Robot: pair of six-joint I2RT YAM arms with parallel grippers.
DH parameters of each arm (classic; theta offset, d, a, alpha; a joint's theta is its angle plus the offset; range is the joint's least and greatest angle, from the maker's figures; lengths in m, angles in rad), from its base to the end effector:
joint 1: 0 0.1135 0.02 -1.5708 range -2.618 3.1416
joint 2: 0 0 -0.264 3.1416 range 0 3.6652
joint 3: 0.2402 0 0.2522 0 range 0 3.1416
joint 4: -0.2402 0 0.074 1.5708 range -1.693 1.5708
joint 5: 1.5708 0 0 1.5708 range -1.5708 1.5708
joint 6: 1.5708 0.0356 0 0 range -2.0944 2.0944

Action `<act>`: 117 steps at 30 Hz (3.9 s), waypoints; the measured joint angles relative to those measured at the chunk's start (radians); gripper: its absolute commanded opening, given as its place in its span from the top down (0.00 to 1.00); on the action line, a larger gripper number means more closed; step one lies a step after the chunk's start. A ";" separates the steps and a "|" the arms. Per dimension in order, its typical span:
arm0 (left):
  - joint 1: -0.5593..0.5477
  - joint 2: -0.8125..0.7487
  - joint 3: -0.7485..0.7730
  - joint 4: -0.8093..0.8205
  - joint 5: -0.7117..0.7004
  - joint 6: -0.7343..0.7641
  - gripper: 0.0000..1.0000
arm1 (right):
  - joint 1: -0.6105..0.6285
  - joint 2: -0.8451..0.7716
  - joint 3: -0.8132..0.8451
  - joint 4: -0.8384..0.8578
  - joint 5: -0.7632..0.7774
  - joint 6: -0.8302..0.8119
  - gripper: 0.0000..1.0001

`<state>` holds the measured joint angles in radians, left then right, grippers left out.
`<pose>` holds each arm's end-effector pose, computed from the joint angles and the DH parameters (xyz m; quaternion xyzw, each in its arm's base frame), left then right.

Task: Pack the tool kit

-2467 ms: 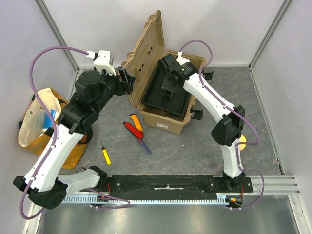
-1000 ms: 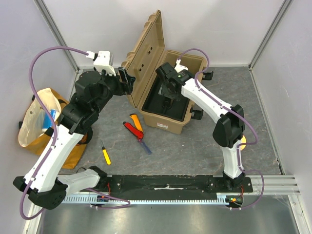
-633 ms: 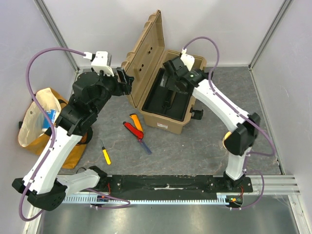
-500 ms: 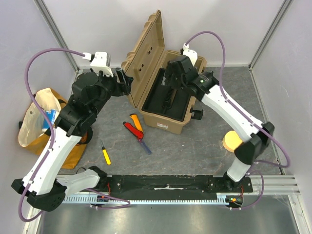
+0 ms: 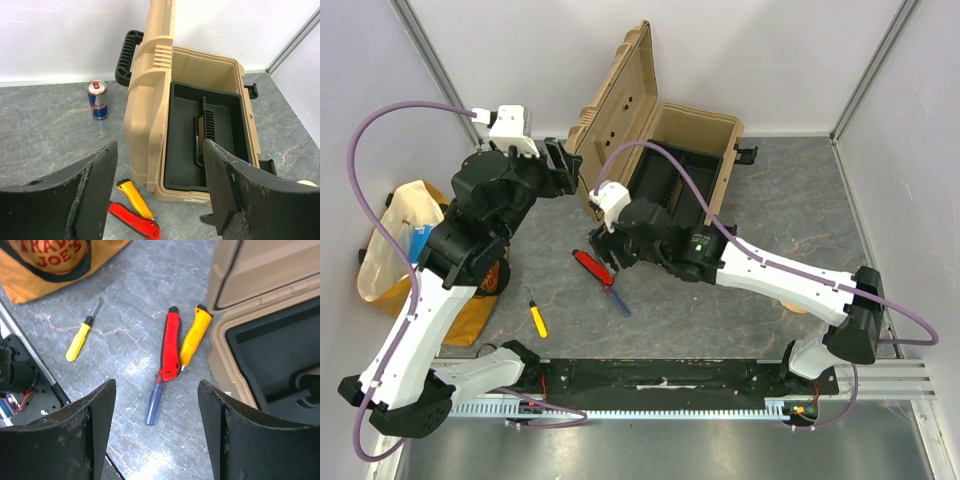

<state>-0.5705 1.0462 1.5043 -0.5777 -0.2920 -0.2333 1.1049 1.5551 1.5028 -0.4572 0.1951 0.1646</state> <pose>0.1640 -0.0930 0.4912 0.0290 0.7458 -0.1566 0.6468 0.1673 0.3174 0.3715 -0.3449 0.7876 0.2310 0.4554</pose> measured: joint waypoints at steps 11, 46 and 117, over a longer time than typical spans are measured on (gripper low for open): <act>0.000 -0.006 0.063 -0.036 -0.003 -0.001 0.25 | 0.149 0.227 -0.088 0.180 0.071 -0.120 0.21; 0.000 -0.037 0.078 -0.071 -0.056 0.000 0.24 | 0.030 0.565 -0.025 0.260 0.081 -0.069 0.67; 0.000 -0.025 0.043 0.008 -0.064 0.001 0.24 | -0.245 0.292 0.154 -0.083 0.424 0.588 0.90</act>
<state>-0.5705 1.0214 1.5471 -0.5701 -0.3565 -0.2325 0.8600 1.8473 1.6566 -0.5400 0.6189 0.7528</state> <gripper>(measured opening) 0.754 0.502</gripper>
